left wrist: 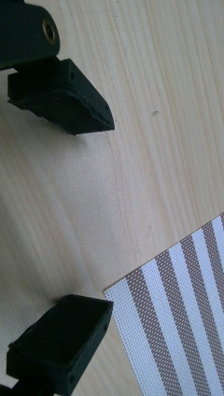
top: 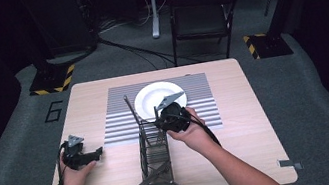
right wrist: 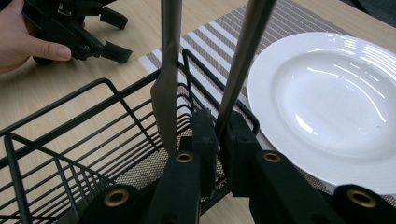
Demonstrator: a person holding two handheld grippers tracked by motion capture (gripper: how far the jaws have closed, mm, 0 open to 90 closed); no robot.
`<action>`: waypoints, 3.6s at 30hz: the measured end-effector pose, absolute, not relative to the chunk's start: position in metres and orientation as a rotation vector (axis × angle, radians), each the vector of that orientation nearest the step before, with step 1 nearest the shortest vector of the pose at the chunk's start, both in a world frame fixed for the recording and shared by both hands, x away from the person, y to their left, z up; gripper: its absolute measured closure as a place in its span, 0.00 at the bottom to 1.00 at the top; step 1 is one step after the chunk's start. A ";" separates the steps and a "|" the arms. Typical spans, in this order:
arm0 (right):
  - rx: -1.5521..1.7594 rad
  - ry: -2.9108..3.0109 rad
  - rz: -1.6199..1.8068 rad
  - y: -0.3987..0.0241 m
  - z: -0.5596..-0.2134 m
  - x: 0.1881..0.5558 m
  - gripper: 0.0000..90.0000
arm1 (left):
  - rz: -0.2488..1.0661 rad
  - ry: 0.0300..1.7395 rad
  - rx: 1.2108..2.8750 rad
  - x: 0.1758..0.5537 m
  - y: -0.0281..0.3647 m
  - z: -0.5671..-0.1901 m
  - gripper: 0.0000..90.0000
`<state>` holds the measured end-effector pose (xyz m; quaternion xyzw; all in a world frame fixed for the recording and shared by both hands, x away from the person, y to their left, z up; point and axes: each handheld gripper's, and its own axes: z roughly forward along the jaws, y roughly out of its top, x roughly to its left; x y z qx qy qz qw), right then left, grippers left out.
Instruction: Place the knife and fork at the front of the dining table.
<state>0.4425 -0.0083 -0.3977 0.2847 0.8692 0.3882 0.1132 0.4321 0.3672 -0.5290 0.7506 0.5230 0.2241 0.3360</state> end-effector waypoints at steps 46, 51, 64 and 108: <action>0.800 2.613 1.149 -0.003 -0.363 0.434 0.97 | 0.584 1.364 1.957 0.432 0.367 -0.529 0.13; 0.818 2.617 1.182 -0.006 -0.350 0.433 0.97 | 0.584 1.363 1.958 0.432 0.367 -0.529 0.13; 0.803 2.615 1.206 -0.011 -0.328 0.433 0.97 | 0.584 1.364 1.958 0.432 0.367 -0.529 0.13; 0.933 2.487 1.178 -0.066 -0.294 0.451 0.97 | 0.584 1.363 1.959 0.432 0.367 -0.529 0.13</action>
